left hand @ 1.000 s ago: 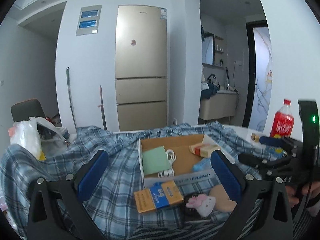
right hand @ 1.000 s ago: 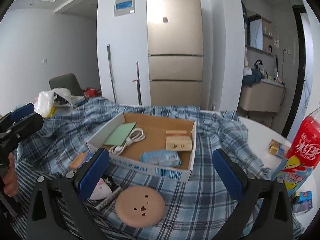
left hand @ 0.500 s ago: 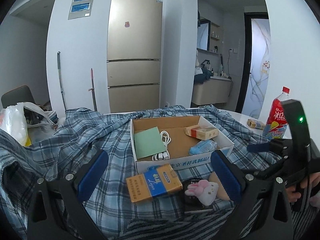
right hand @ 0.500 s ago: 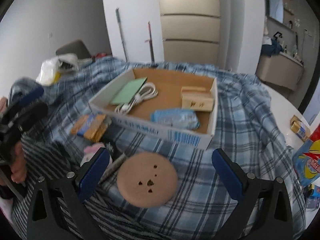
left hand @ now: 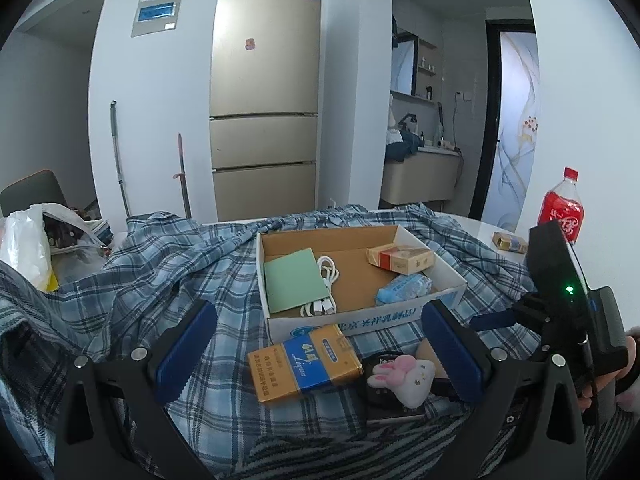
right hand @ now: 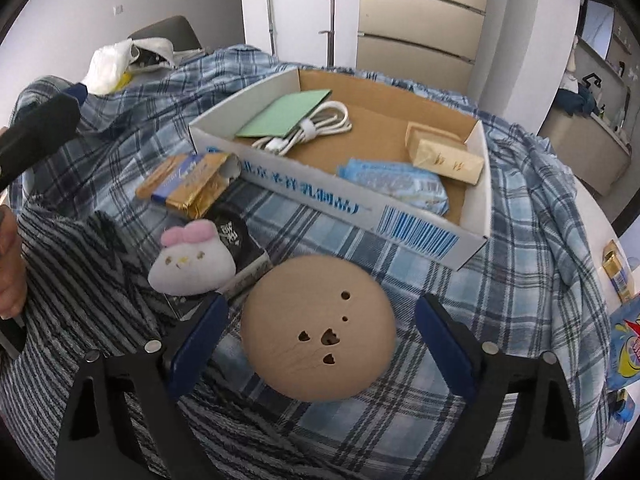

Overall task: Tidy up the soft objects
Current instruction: 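Grasp the wooden disc with the right tool while the left tool grasps the plush toy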

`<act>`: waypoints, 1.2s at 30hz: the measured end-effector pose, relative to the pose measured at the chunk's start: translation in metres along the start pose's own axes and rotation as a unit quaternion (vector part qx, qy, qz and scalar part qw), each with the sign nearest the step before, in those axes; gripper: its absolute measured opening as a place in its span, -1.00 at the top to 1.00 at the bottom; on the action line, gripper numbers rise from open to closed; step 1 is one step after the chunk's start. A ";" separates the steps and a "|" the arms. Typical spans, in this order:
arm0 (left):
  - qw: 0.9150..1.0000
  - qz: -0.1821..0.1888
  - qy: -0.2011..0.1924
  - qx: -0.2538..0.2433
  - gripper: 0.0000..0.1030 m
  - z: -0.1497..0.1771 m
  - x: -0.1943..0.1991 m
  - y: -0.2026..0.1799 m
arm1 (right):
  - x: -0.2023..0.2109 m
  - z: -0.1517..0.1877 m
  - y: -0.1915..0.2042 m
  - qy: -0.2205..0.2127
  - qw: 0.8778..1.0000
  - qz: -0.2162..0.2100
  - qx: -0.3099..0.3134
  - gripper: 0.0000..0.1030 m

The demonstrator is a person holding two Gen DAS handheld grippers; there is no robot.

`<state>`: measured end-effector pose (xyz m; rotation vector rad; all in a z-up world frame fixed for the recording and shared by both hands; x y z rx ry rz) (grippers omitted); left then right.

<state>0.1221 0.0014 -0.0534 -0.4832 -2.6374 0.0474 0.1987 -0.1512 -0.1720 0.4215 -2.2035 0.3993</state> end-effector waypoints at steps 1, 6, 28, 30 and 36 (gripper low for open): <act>1.000 0.004 0.006 -0.001 -1.00 0.002 -0.003 -0.001 | -0.002 0.000 0.000 0.004 1.000 -0.001 0.000 -0.76; 0.998 0.024 0.065 0.001 -1.00 0.012 -0.025 -0.003 | -0.012 0.004 0.002 0.028 1.000 -0.009 -0.002 -0.68; 0.980 0.120 0.143 -0.065 -0.64 0.031 -0.049 -0.049 | 0.048 -0.014 -0.054 -0.101 0.988 -0.003 -0.121 -0.54; 0.975 0.128 0.163 -0.081 -0.45 0.038 -0.054 -0.057 | 0.047 -0.014 -0.056 -0.099 0.987 -0.005 -0.123 -0.54; 0.967 0.148 0.195 -0.064 -0.38 0.046 -0.065 -0.055 | 0.050 -0.012 -0.052 -0.102 0.988 -0.002 -0.115 -0.54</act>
Point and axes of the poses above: each gripper's, at about its wrist camera, not at the fingertips, and x roughly against the way its jaws point, y to its left, z to its underside, the point moved 6 cm from there along -x, roughly the way its jaws point, and after that the axes turned 7 degrees about z, right-handed, at the moved point
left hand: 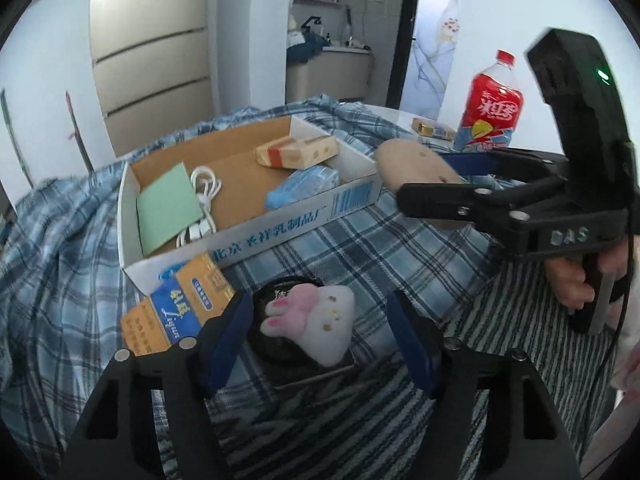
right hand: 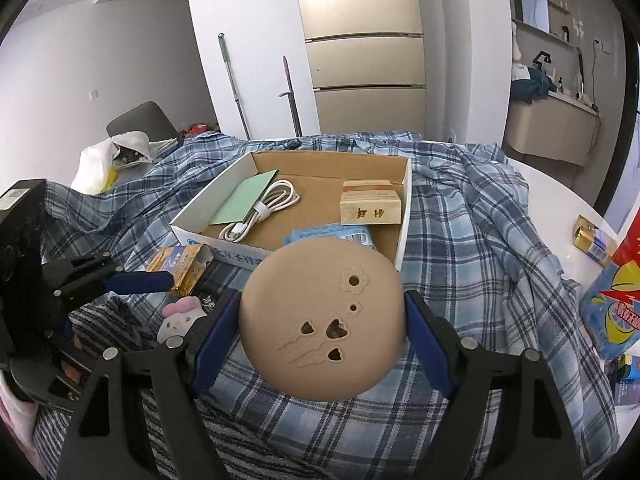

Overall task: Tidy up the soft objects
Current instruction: 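Grasp the wooden disc with the right tool while the left tool grasps the plush toy, then lift the wooden disc and plush toy and carry both over the box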

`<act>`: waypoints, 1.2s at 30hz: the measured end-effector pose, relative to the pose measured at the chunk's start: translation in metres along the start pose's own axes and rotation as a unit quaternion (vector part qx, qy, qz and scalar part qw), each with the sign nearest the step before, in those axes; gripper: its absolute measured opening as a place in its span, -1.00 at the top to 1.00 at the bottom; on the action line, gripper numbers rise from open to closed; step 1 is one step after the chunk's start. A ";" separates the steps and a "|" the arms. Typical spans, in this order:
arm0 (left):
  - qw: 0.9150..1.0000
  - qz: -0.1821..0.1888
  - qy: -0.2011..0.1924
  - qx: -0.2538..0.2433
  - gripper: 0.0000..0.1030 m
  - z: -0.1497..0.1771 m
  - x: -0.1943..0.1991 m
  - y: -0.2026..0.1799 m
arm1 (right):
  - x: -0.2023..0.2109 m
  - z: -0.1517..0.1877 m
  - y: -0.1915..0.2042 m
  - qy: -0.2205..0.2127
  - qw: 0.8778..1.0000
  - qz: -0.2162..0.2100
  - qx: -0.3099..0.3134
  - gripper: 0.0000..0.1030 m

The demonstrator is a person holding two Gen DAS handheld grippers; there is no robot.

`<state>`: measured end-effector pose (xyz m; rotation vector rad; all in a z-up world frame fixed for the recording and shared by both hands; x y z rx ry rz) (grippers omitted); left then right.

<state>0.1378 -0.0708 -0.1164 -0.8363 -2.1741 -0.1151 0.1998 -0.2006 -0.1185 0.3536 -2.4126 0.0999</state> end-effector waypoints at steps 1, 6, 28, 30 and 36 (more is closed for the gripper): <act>1.000 0.002 0.005 0.004 -0.35 0.001 -0.001 0.000 | 0.001 0.001 0.000 -0.002 1.000 0.001 0.002 -0.54; 0.999 0.012 0.026 0.014 0.14 0.004 -0.010 0.004 | 0.002 0.002 0.005 -0.005 1.000 -0.001 0.016 -0.54; 0.983 -0.064 -0.174 -0.014 0.34 -0.009 0.076 -0.003 | 0.038 -0.010 0.008 -0.123 0.992 0.025 0.020 -0.54; 0.981 -0.068 -0.179 -0.018 0.34 -0.009 0.078 -0.004 | 0.045 -0.013 0.011 -0.143 0.989 0.026 0.026 -0.54; 0.977 -0.087 -0.190 -0.038 0.34 -0.012 0.087 -0.012 | 0.047 -0.015 0.014 -0.150 0.988 0.023 0.029 -0.54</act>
Point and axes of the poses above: each gripper's, at about its wrist camera, not at the fingertips, and x roughly against the way its jaws point, y to its left, z to its underside, the point moved 6 cm from there along -x, roughly the way its jaws point, and after that the axes turned 7 degrees about z, right-handed, at the moved point
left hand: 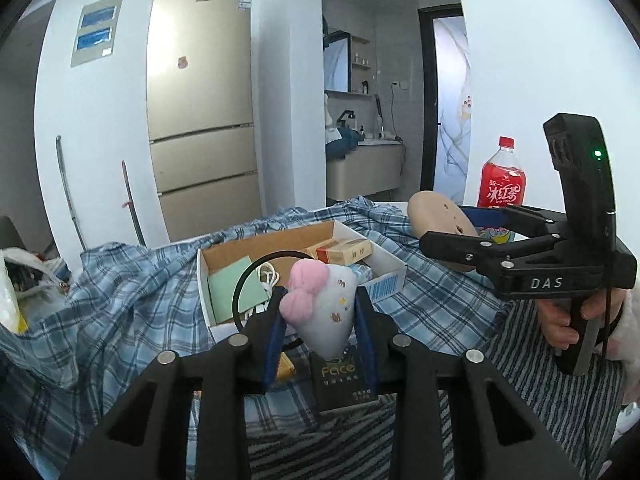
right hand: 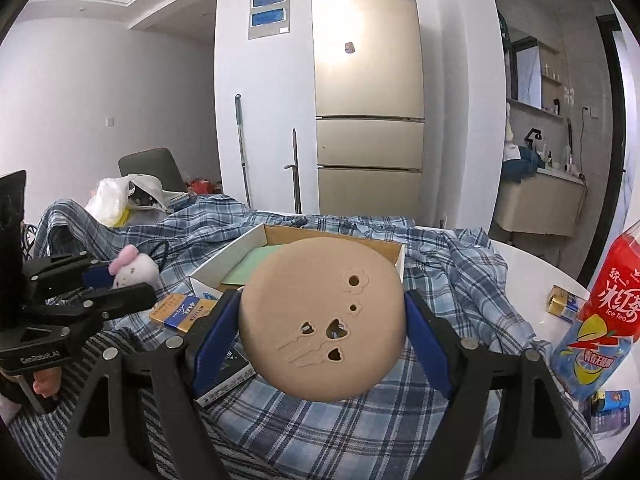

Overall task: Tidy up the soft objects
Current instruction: 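Lift the wooden disc and plush toy and carry both over the box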

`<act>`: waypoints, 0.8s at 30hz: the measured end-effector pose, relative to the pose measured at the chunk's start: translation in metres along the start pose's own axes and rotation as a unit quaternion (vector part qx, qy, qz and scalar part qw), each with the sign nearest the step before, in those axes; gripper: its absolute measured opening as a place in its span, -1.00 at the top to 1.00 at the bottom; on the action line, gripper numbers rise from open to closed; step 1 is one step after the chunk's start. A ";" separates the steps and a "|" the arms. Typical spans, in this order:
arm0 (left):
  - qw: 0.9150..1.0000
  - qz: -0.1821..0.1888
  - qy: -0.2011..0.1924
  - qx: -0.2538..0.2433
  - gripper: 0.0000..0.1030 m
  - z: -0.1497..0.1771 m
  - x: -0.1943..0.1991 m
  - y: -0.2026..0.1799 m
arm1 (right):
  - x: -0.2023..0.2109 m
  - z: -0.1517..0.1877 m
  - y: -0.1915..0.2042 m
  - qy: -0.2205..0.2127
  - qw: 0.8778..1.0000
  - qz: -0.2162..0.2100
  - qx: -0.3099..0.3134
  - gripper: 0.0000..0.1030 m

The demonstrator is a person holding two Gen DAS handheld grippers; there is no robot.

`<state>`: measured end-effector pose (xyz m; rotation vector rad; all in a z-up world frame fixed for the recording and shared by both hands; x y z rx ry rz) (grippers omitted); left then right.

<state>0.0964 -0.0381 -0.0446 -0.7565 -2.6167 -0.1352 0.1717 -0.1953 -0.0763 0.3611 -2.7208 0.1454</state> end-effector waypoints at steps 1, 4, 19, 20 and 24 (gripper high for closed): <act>1.000 -0.007 0.000 -0.005 0.34 -0.002 0.000 -0.002 | 0.000 0.000 -0.001 0.000 1.000 0.000 -0.002 -0.54; 0.999 -0.034 -0.009 -0.021 0.35 -0.013 0.004 -0.008 | 0.006 -0.004 -0.007 -0.002 1.000 0.024 -0.006 -0.54; 0.985 -0.102 -0.139 -0.001 0.35 -0.136 0.022 -0.008 | 0.031 -0.109 -0.017 -0.087 0.994 0.058 -0.035 -0.54; 0.983 -0.106 -0.151 0.001 0.35 -0.143 0.021 -0.006 | 0.029 -0.116 -0.018 -0.096 0.993 0.060 -0.042 -0.54; 0.974 -0.104 -0.202 0.012 0.35 -0.158 0.013 0.005 | 0.016 -0.138 -0.024 -0.138 0.986 0.071 -0.061 -0.54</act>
Point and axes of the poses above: each gripper's, at about its wrist camera, not at the fingertips, and x roughly against the way its jaws point, y to its left, z to its underside, the point moved 6 cm from there along -x, roughly the way its jaws point, and after that the axes turned 7 degrees about z, right-handed, at the moved point
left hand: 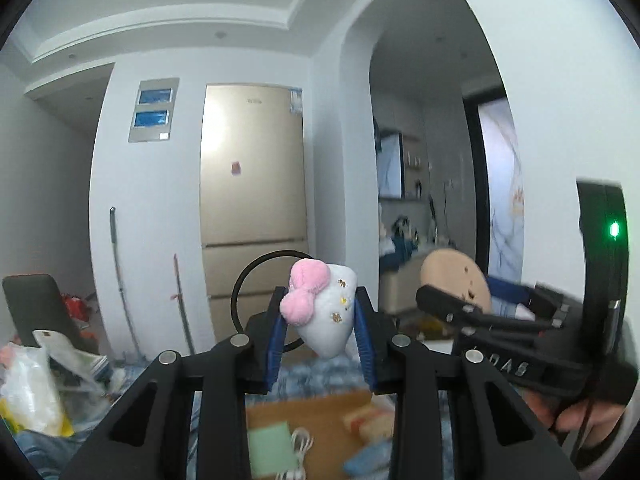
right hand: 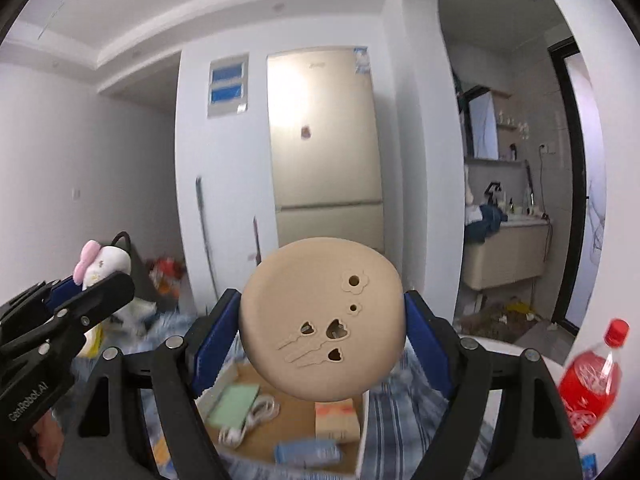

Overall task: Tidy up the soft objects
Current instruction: 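Lift the wooden disc and plush toy and carry both over the box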

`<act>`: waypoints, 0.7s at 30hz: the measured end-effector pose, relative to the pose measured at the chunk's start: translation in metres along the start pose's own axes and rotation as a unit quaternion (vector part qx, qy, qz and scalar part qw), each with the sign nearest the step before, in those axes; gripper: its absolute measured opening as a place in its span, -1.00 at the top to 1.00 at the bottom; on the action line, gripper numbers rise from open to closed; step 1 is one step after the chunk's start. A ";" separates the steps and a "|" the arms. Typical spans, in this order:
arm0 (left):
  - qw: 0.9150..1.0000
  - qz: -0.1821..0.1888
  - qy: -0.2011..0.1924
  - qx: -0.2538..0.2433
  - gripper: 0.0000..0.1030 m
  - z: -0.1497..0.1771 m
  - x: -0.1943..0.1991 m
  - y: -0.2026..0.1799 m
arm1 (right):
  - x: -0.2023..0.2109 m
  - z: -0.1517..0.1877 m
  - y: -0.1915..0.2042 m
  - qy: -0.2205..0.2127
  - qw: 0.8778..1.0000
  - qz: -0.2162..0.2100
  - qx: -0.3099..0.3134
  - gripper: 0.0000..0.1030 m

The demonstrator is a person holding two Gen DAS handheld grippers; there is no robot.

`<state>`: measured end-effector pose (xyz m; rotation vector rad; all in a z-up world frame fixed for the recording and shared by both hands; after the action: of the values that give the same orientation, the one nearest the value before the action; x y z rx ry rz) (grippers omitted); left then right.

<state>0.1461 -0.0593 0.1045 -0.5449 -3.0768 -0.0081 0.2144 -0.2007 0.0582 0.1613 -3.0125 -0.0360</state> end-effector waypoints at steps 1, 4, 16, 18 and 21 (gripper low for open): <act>1.000 0.001 -0.018 0.003 0.35 0.001 -0.001 0.003 | -0.003 0.000 0.000 -0.012 1.000 0.003 -0.004 -0.54; 0.999 -0.010 -0.030 0.002 0.35 0.018 -0.012 0.013 | -0.008 0.010 -0.005 -0.056 0.998 0.032 -0.016 -0.54; 0.998 -0.011 0.051 0.024 0.34 0.111 -0.050 0.044 | -0.063 0.087 -0.003 0.016 1.000 0.024 -0.005 -0.54; 0.998 -0.019 0.064 0.013 0.34 0.118 -0.056 0.045 | -0.065 0.093 -0.004 0.021 0.999 0.028 -0.001 -0.54; 0.996 -0.011 0.077 0.030 0.34 0.124 -0.061 0.046 | -0.072 0.099 -0.005 0.032 0.999 0.029 0.011 -0.54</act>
<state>0.2172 -0.0358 -0.0205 -0.4839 -2.9216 0.0387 0.2734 -0.1966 -0.0487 0.0769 -2.9532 0.0071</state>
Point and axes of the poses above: each gripper's, at about its wrist camera, not at the fingertips, and x roughly against the way its jaws point, y to its left, z to its underside, the point moved 6 cm from there along -x, roughly the way its jaws point, and after that the axes turned 7 degrees about z, right-handed, at the moved point
